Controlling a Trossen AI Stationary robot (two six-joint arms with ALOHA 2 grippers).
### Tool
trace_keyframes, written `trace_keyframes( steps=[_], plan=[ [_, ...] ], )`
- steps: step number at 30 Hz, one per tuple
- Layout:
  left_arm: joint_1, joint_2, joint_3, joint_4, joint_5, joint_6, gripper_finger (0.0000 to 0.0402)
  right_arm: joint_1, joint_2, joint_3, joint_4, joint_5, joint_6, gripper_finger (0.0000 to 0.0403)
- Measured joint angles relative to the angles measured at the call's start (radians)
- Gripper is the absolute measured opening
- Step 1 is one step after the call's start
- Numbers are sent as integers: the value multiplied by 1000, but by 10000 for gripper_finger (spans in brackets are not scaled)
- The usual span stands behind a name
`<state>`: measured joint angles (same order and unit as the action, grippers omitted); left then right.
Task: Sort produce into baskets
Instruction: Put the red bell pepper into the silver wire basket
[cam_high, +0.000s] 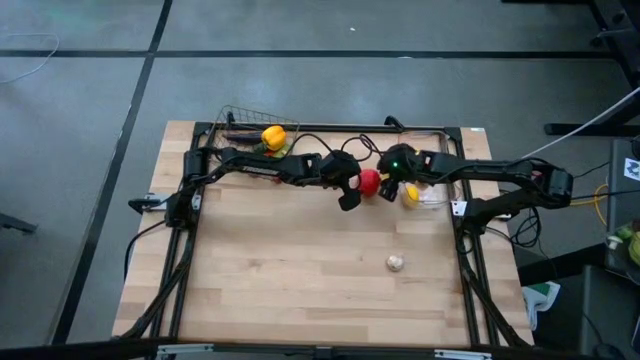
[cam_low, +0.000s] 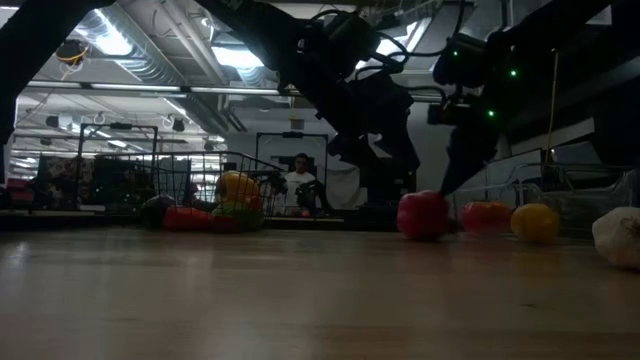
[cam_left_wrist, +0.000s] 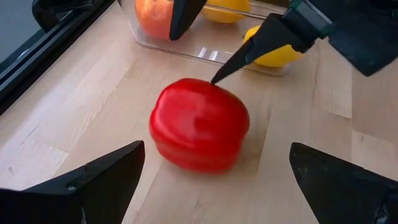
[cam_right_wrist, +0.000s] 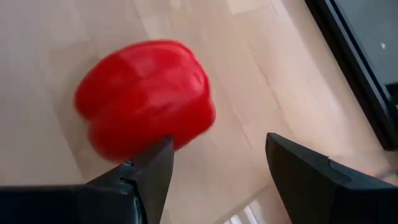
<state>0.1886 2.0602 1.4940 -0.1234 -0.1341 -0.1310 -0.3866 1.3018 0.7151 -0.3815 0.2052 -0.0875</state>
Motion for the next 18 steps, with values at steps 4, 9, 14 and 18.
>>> trace_keyframes(
  steps=[4,9,14,18],
  plan=[
    [0,0,0,0,0,-6,398,0,0,0,46,-55,0,253],
    [0,0,0,0,0,-24,398,0,0,0,88,-71,0,253],
    [0,0,0,0,0,-24,398,0,0,0,101,-59,0,253],
    [0,0,0,0,0,-25,398,0,0,21,77,23,-2,253]
  ],
)
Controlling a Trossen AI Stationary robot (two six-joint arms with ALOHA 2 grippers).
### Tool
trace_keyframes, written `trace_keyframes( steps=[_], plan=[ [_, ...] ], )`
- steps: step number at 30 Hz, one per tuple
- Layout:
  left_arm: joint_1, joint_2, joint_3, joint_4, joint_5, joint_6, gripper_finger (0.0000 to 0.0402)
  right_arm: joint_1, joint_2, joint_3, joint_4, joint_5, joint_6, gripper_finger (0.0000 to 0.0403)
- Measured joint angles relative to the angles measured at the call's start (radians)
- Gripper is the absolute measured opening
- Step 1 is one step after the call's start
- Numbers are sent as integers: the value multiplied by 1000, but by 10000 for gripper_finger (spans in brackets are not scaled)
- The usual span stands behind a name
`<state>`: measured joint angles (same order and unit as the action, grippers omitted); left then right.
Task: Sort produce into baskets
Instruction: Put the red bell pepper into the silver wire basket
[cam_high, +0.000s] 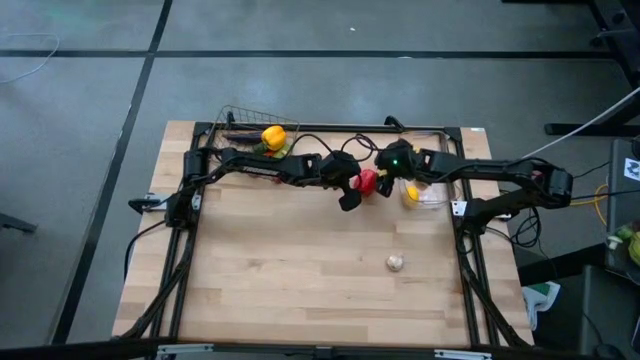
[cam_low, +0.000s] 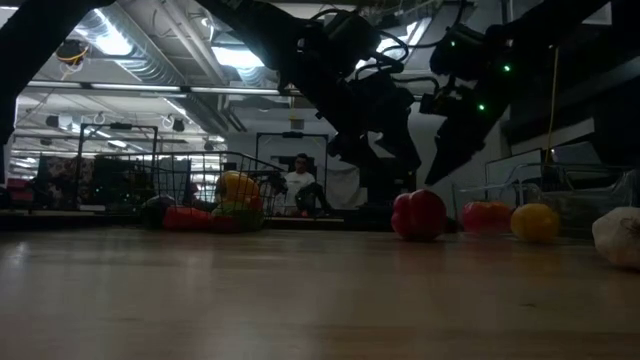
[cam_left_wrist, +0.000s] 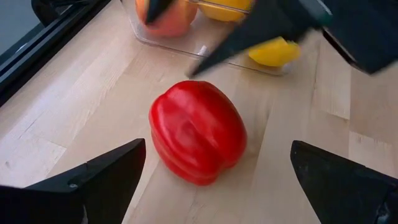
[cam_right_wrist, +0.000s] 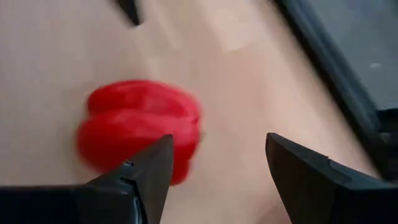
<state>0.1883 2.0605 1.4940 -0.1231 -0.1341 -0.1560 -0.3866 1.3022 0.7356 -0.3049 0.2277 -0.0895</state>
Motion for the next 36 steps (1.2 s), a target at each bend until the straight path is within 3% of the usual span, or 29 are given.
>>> trace_keyframes(
  steps=[4,9,23,36],
  plan=[
    [0,0,0,0,0,-1,398,0,-1,42,-9,112,-50,253],
    [0,0,0,0,0,-6,398,0,-1,44,-10,175,-76,253],
    [0,1,-1,-6,0,-76,398,0,140,19,27,205,-73,253],
    [0,1,-1,-67,-32,-188,398,0,151,19,23,-88,17,253]
  ],
)
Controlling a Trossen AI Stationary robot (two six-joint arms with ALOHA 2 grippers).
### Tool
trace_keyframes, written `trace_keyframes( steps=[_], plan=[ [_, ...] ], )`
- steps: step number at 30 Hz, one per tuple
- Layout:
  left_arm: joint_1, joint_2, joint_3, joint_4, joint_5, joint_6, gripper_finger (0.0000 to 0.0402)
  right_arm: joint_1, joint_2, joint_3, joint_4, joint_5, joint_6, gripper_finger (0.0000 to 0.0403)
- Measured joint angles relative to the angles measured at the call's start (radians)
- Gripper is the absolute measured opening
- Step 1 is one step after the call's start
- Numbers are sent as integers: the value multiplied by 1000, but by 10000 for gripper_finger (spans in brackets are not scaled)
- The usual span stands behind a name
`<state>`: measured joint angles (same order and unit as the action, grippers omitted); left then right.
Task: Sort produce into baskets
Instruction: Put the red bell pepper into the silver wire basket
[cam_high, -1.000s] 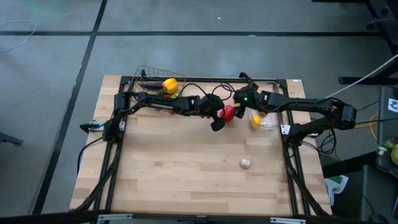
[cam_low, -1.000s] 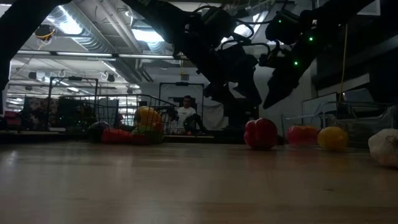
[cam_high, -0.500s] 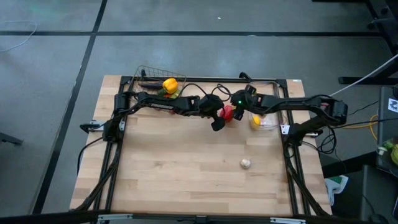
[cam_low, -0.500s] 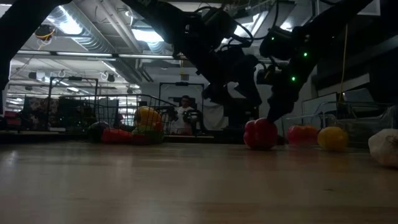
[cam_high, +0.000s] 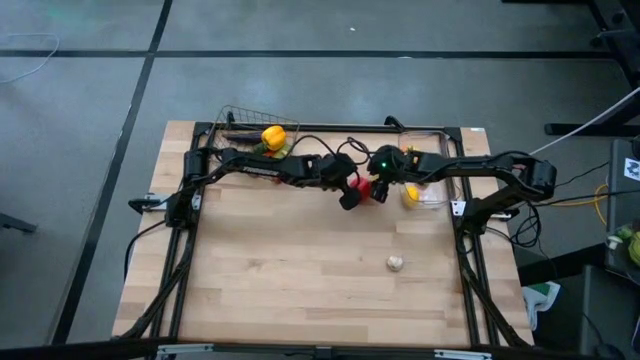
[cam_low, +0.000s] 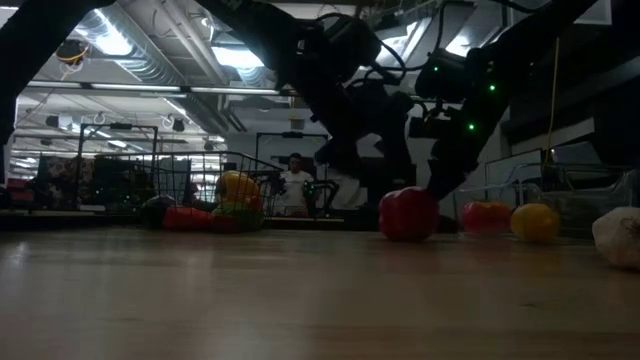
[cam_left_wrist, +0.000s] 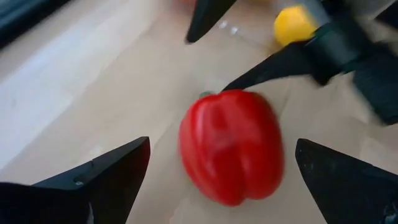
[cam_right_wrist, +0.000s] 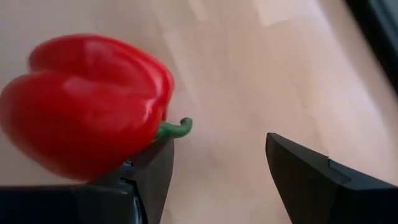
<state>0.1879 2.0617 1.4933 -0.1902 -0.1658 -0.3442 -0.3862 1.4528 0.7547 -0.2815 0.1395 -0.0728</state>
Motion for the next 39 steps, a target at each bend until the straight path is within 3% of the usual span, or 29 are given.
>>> trace_keyframes(
  steps=[8,20,39],
  plan=[
    [-17,0,0,-46,-2,-18,398,1,0,0,1,-90,48,253],
    [-38,22,0,-44,-4,112,398,1,0,0,2,-99,49,253],
    [-27,104,1,-25,-3,138,398,1,0,-1,61,-178,42,253]
  ],
)
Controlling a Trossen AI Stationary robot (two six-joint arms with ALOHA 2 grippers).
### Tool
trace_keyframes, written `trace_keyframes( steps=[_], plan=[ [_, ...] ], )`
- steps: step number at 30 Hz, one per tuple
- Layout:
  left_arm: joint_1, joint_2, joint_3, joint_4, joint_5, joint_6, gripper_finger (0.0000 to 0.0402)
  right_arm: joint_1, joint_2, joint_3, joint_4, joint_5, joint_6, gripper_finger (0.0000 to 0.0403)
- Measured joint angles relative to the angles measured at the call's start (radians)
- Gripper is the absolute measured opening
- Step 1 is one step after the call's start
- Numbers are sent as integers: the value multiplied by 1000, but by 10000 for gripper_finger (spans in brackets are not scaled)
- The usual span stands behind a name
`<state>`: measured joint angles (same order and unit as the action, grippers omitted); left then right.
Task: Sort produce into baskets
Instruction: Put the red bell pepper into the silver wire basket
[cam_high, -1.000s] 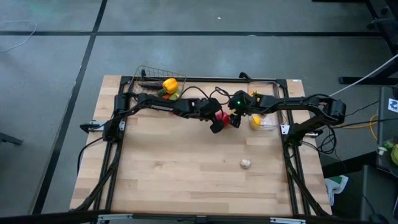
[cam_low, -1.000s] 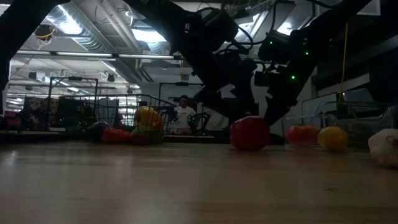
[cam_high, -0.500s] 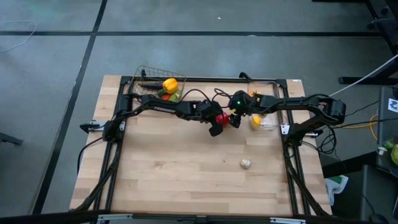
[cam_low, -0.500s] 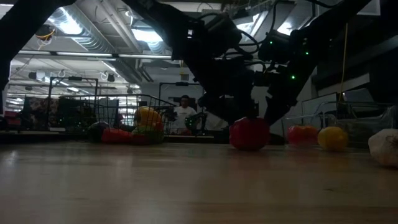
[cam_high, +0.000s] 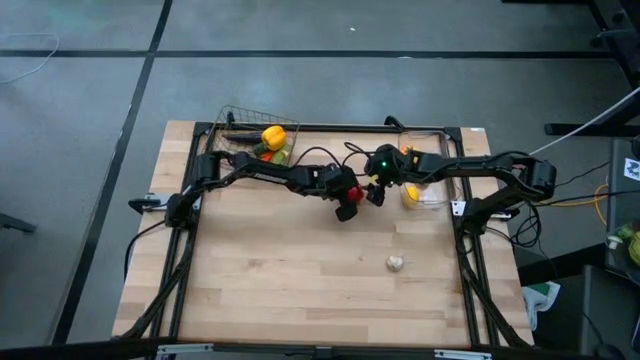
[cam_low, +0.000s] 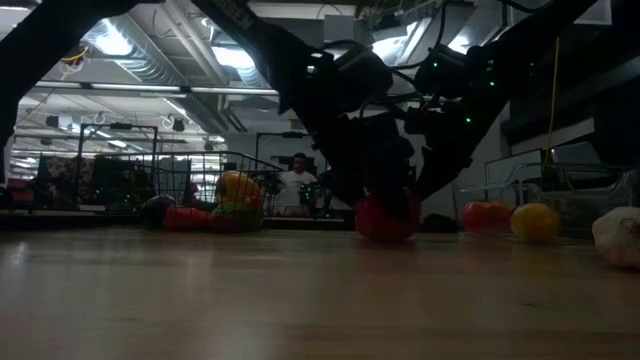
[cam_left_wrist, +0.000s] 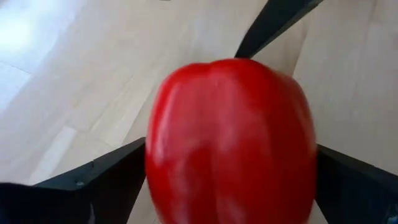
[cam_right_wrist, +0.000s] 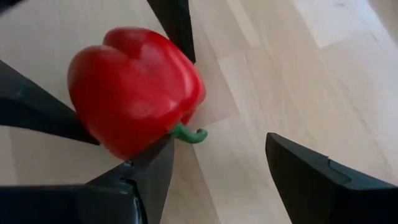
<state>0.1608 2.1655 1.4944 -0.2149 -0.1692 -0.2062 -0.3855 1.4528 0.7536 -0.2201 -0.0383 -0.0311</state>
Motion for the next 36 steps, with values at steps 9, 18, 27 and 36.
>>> trace_keyframes(
  steps=[9,18,27,36],
  plan=[
    [1,21,0,26,0,3,398,0,0,0,6,-8,0,253],
    [0,21,0,27,0,4,350,-2,-35,0,1,13,-57,253],
    [3,-8,-1,22,0,-5,348,-2,-146,0,-24,31,-106,253],
    [43,-123,-1,-29,0,3,350,-1,-318,1,-47,86,-108,253]
  ],
)
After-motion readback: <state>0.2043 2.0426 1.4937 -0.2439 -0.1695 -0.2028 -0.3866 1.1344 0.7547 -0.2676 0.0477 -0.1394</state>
